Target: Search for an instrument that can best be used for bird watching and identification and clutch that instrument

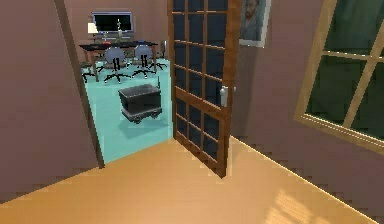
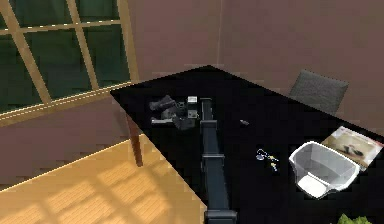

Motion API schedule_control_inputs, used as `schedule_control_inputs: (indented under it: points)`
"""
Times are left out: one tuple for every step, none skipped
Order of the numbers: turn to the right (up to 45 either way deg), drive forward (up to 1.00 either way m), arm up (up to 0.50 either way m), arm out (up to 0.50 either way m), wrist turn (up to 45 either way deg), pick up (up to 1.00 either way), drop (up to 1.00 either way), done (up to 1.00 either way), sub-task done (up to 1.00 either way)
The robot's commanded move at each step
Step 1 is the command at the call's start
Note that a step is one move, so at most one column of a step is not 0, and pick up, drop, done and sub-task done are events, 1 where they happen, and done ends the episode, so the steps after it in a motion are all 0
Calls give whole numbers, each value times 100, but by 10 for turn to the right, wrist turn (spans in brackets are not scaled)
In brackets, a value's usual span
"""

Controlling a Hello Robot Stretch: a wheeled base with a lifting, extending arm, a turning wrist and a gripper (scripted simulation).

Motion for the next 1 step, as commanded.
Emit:
schedule_control_inputs:
  points:
    - [0, 0, 0, 0, 0, 0, 0, 100, 0]
